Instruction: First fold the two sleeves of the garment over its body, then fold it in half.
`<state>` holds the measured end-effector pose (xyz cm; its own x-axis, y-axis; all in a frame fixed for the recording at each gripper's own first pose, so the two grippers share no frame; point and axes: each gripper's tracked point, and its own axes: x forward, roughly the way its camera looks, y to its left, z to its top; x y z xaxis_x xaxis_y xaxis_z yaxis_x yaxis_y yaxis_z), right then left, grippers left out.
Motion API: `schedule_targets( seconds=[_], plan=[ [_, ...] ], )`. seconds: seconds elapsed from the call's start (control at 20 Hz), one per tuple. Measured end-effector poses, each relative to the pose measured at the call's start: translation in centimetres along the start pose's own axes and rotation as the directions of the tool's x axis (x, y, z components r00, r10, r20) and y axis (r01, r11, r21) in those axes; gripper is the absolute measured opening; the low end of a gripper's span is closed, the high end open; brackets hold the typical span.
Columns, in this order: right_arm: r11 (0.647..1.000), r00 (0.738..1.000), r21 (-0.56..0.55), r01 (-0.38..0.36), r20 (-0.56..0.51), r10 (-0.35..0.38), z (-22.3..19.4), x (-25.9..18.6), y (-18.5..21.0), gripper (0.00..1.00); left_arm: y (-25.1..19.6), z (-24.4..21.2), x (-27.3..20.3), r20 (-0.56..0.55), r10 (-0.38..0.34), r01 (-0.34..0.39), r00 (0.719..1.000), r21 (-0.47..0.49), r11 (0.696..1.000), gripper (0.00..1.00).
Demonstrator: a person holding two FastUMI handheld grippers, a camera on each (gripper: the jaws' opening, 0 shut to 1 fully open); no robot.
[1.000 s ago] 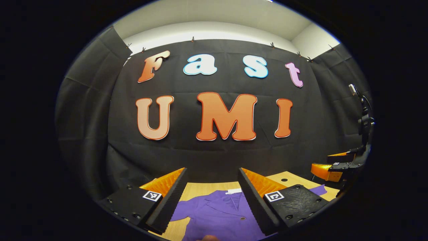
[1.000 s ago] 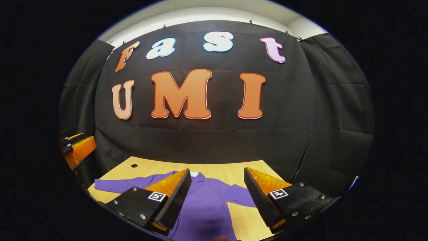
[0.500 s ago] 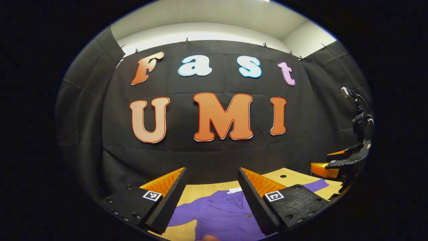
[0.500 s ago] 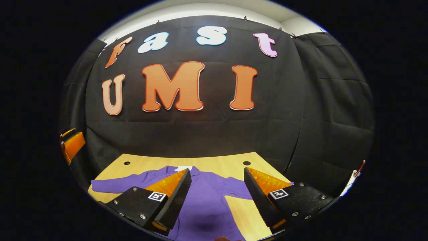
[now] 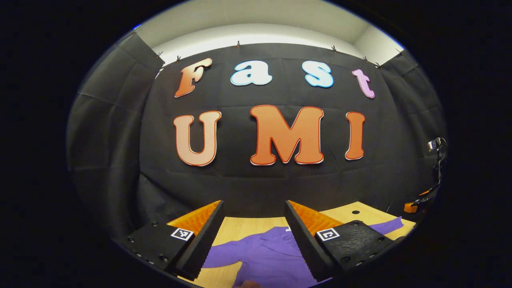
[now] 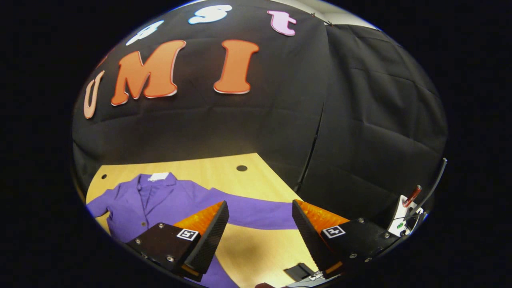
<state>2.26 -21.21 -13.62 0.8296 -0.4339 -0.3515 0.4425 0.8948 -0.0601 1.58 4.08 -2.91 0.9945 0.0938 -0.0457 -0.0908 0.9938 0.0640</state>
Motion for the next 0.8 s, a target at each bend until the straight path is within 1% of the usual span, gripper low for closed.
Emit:
schedule_targets(
  seconds=[0.2, 0.25, 0.3, 0.35, 0.45, 0.5, 0.65, 0.7, 0.8],
  plan=[
    [0.999, 0.994, 0.038, 0.021, -0.111, -0.017, -2.8, 3.7, -2.7, 0.96, -1.0, 0.2, 0.7, -0.003, 0.058, -0.058, 0.998, 0.022, 0.998, 0.96],
    [0.998, 0.989, 0.044, 0.033, -0.145, -0.026, -3.6, 4.8, -3.7, 0.96, -1.1, 0.1, 0.7, -0.01, 0.073, -0.073, 0.997, 0.025, 0.997, 0.94],
    [0.998, 0.985, 0.053, 0.037, -0.173, -0.027, -4.3, 5.8, -4.5, 0.96, -1.4, -0.2, 0.7, -0.019, 0.079, -0.079, 0.997, 0.027, 0.997, 0.95],
    [0.996, 0.976, 0.08, 0.049, -0.214, -0.031, -5.0, 6.6, -5.2, 0.96, -1.6, -0.3, 0.7, -0.025, 0.092, -0.092, 0.995, 0.031, 0.995, 0.95],
    [0.981, 0.961, 0.188, 0.048, -0.277, 0.006, -6.2, 8.1, -5.1, 0.97, -1.7, -0.7, 0.8, -0.042, 0.117, -0.116, 0.992, 0.037, 0.993, 0.95],
    [0.977, 0.95, 0.209, 0.048, -0.312, 0.02, -7.0, 8.9, -5.2, 0.97, -1.6, -0.9, 0.8, -0.05, 0.133, -0.131, 0.99, 0.041, 0.991, 0.95],
    [0.976, 0.911, 0.201, 0.08, -0.412, 0.01, -8.8, 11.3, -7.2, 0.97, -2.0, -1.6, 1.2, -0.083, 0.167, -0.165, 0.982, 0.04, 0.986, 0.95],
    [0.974, 0.891, 0.21, 0.088, -0.454, 0.017, -9.3, 11.7, -7.6, 0.97, -2.1, -2.0, 1.3, -0.094, 0.179, -0.176, 0.979, 0.039, 0.984, 0.95],
    [0.968, 0.856, 0.242, 0.068, -0.512, 0.068, -10.1, 12.9, -7.5, 0.96, -2.4, -2.7, 1.4, -0.122, 0.199, -0.195, 0.972, 0.038, 0.98, 0.95]
  ],
)
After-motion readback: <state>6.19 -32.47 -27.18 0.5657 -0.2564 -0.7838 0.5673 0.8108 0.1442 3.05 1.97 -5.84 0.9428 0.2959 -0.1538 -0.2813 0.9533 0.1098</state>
